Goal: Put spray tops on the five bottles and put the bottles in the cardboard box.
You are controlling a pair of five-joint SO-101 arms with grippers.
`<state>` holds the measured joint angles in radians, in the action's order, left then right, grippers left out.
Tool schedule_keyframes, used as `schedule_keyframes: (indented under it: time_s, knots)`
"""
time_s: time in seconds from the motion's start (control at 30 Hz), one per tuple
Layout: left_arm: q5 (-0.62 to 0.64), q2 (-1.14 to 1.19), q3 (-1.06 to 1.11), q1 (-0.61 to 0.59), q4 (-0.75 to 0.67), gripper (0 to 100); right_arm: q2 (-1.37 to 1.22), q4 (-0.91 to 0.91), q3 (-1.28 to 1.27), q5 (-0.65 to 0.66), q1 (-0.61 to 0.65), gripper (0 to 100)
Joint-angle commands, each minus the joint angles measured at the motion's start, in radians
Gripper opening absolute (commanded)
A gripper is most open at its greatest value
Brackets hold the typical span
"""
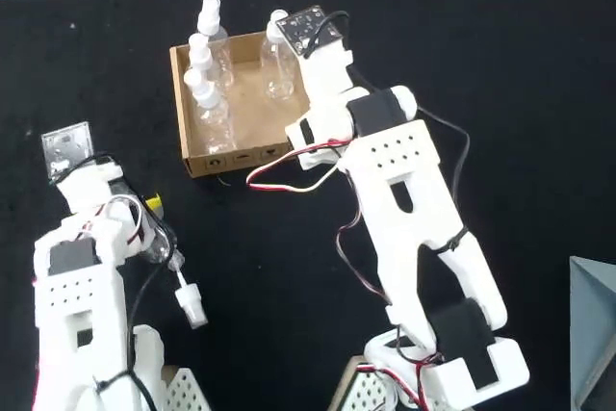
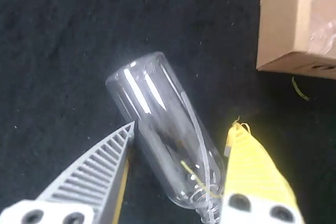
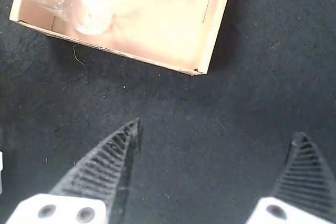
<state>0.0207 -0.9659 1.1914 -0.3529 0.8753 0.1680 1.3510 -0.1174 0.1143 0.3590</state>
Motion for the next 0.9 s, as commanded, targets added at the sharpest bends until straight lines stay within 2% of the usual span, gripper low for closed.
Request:
schedule_keyframes:
  time_s: [0.0, 0.2, 0.53, 0.8, 0.87]
  knots:
    - [0.015, 0.106, -0.101, -0.01, -0.005, 26, 0.05, -0.037, -0.007, -0.002, 0.006, 37.4]
    - [0.017, 0.269, -0.165, -0.01, -0.006, 26, 0.05, -0.103, -0.051, -0.002, 0.006, 37.4]
    - [0.046, 0.522, -0.282, -0.01, -0.006, 26, 0.051, -0.103, -0.051, -0.002, 0.005, 37.4]
    - [0.04, 0.628, -0.332, -0.01, -0.008, 25, 0.051, -0.103, -0.051, -0.003, 0.005, 37.4]
    - [0.005, 0.641, -0.344, -0.01, -0.008, 21, 0.051, -0.103, -0.051, -0.003, 0.005, 37.4]
